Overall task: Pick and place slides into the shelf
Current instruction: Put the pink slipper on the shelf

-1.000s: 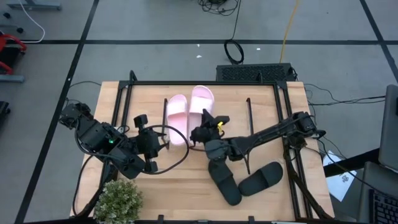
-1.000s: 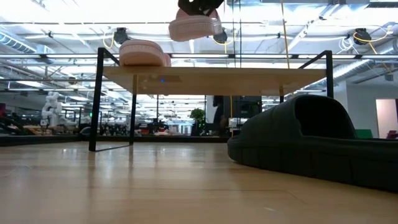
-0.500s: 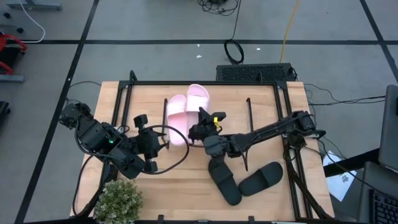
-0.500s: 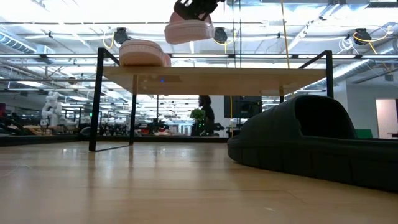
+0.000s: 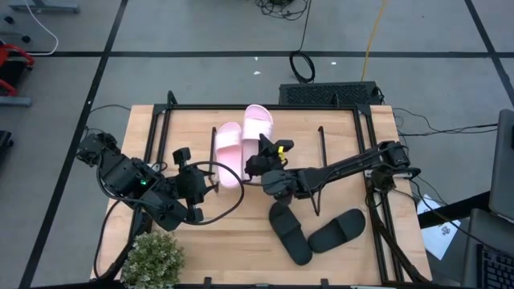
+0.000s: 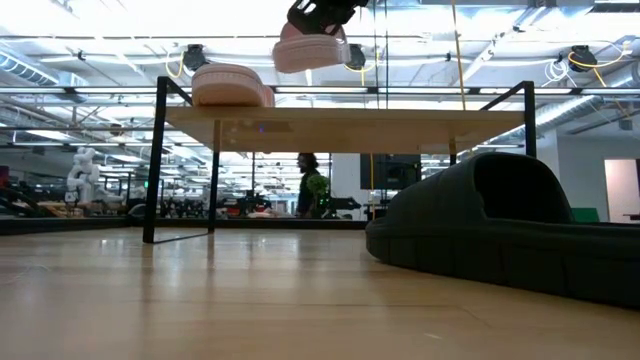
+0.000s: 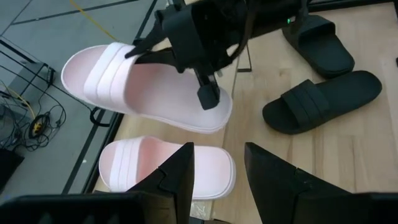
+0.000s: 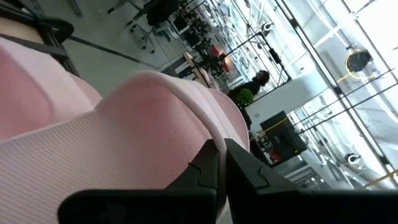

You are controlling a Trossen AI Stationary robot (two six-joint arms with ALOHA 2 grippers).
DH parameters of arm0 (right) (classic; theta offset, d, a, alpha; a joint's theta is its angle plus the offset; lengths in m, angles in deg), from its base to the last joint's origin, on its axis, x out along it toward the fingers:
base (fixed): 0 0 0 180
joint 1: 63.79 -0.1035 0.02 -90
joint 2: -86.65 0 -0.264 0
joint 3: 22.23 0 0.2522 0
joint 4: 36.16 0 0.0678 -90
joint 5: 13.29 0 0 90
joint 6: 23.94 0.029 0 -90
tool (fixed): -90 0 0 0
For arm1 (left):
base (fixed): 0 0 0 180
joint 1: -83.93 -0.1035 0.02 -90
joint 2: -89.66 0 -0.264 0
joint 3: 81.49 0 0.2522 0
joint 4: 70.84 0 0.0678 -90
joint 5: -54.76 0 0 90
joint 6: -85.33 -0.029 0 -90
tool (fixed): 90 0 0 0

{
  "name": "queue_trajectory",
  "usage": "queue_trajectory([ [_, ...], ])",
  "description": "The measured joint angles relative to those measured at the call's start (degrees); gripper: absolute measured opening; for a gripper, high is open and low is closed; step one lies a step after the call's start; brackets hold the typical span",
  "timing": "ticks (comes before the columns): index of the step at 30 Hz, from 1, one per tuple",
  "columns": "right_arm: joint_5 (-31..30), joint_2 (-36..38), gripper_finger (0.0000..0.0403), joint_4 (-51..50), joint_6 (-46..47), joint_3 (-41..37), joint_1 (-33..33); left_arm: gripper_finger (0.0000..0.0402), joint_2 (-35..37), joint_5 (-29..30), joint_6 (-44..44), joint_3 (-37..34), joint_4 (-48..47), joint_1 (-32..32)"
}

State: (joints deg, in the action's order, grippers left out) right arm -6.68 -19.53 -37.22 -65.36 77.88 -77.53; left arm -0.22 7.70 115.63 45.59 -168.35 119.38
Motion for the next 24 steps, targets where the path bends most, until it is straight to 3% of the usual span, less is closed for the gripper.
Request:
queue_trajectory([
  [2,2.3,1.2,0.0000,-4.8,5.1,0.0,-0.2,0.0141,0.0,0.0,0.0,0.0,0.0,0.0],
  [7,16.0,5.5,0.0000,-24.0,28.1,0.0,-0.1,0.0141,0.0,0.0,0.0,0.0,0.0,0.0],
  [10,17.2,7.0,0.0000,-33.1,37.8,0.0,1.1,0.0141,0.0,0.0,0.0,0.0,0.0,0.0],
  [14,15.5,7.5,0.0000,-34.4,39.8,0.0,1.7,0.0141,0.0,0.1,0.0,0.0,0.0,0.0],
  [19,20.6,6.7,0.0000,-33.7,40.7,0.0,3.1,0.0141,0.0,0.5,0.0,0.0,0.1,-0.2],
  [24,22.0,4.9,0.0000,-34.1,41.4,0.0,4.8,0.0141,0.0,0.5,0.0,0.0,0.2,-0.2],
])
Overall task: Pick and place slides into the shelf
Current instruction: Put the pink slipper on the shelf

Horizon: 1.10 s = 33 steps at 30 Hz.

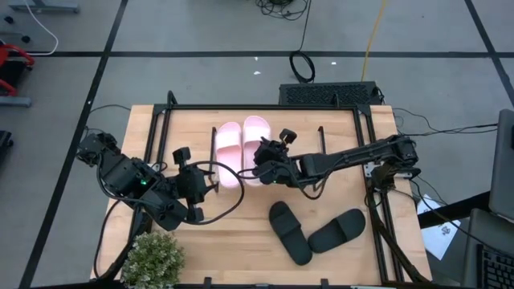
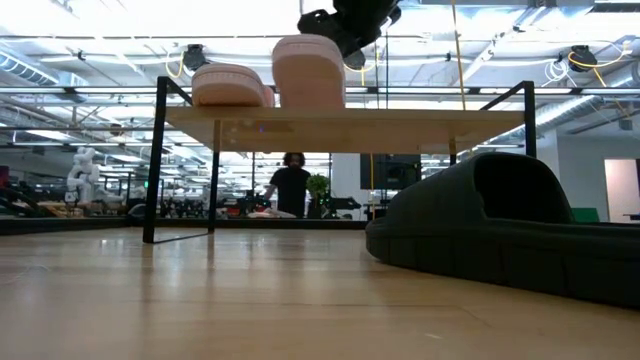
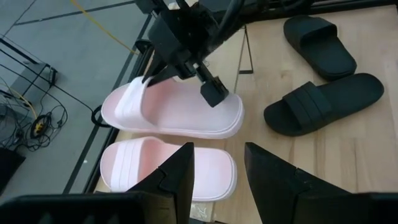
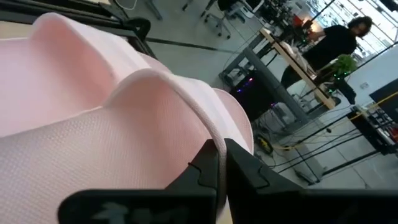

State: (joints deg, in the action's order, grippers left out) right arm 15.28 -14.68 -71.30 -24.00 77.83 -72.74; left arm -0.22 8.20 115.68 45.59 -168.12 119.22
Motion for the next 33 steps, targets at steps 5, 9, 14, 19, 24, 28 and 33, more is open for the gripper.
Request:
queue_trajectory([
  [5,0.1,-0.4,0.0000,0.1,0.7,0.0,0.8,0.0141,0.0,0.0,0.0,0.0,0.0,0.0],
  [9,0.0,-0.9,0.0000,0.0,0.9,0.0,0.8,0.0141,0.0,0.0,0.0,0.0,0.1,0.0],
  [14,0.2,-1.0,0.0000,2.0,1.4,-1.3,1.0,0.0141,0.0,0.0,0.0,0.0,0.2,0.0],
  [19,0.3,-1.1,0.0000,3.2,1.8,-2.4,1.5,0.0141,0.0,0.0,0.0,0.0,0.3,0.0],
  [24,0.5,-1.8,0.0000,3.5,2.4,-2.4,1.8,0.0141,0.0,0.0,0.0,0.0,0.6,0.0],
  [28,2.8,-1.7,0.0000,3.8,4.2,-2.4,1.9,0.0141,0.0,0.0,0.0,0.0,0.9,0.0],
  [33,3.1,-1.7,0.0000,3.5,5.3,-2.4,1.9,0.0141,0.0,0.1,0.0,0.0,0.9,0.0],
])
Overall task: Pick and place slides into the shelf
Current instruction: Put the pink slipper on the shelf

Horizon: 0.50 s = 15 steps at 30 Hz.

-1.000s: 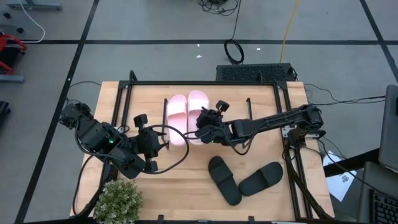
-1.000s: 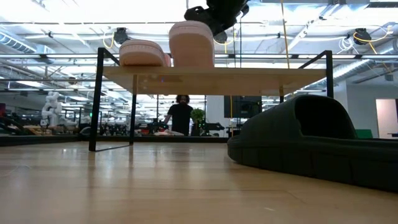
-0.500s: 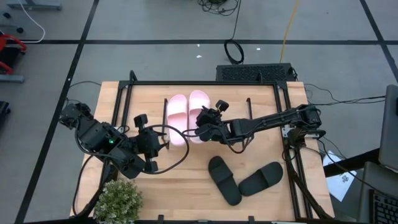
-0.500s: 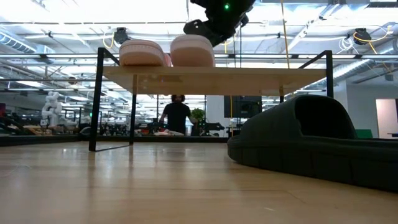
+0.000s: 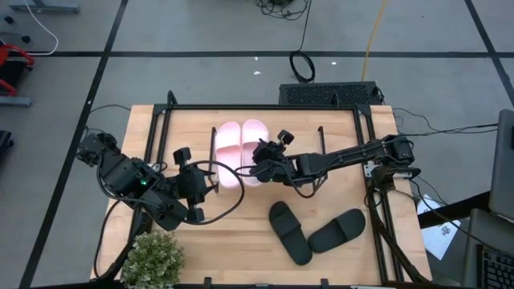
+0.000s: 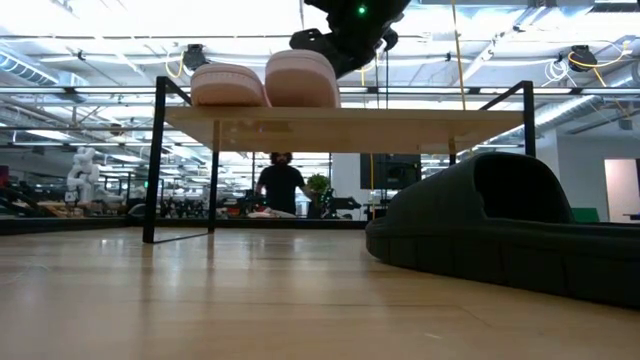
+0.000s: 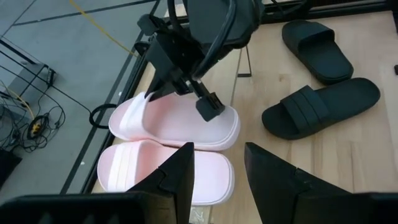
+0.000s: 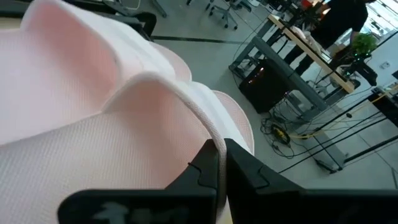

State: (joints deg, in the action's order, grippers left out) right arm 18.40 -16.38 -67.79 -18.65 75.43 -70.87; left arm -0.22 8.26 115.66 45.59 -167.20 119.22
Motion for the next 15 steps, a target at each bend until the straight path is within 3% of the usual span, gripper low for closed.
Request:
queue_trajectory([
  [15,0.0,0.0,0.0000,-0.8,1.5,0.0,-0.1,0.0141,0.0,0.0,0.0,0.0,0.2,0.0],
])
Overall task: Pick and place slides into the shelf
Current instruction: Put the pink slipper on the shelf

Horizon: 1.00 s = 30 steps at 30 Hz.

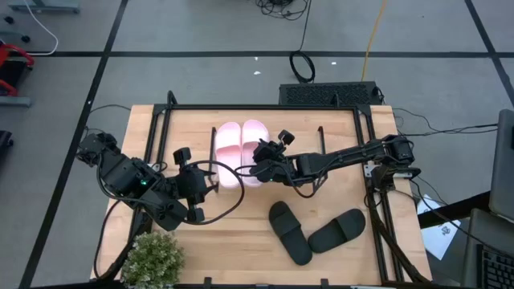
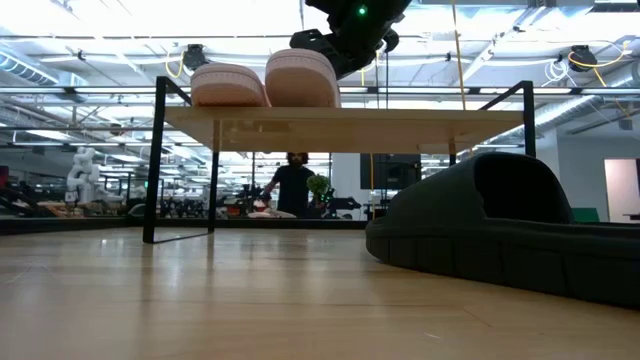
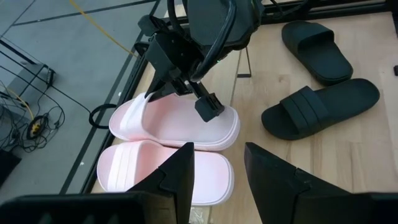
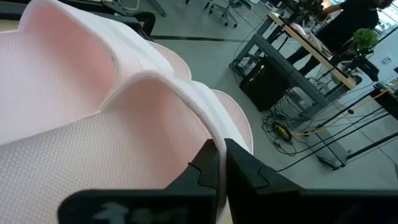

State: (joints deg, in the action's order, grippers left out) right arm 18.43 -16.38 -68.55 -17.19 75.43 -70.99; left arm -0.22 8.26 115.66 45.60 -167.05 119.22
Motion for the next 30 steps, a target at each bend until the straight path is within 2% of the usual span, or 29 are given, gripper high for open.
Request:
queue_trajectory([
  [15,0.0,0.0,0.0000,-2.3,3.1,0.0,0.0,0.0141,0.0,0.0,0.0,0.0,0.0,0.0],
  [30,-1.4,-4.4,0.0000,3.1,1.6,0.1,-1.1,0.0141,0.0,0.0,-0.1,0.0,0.0,0.0],
])
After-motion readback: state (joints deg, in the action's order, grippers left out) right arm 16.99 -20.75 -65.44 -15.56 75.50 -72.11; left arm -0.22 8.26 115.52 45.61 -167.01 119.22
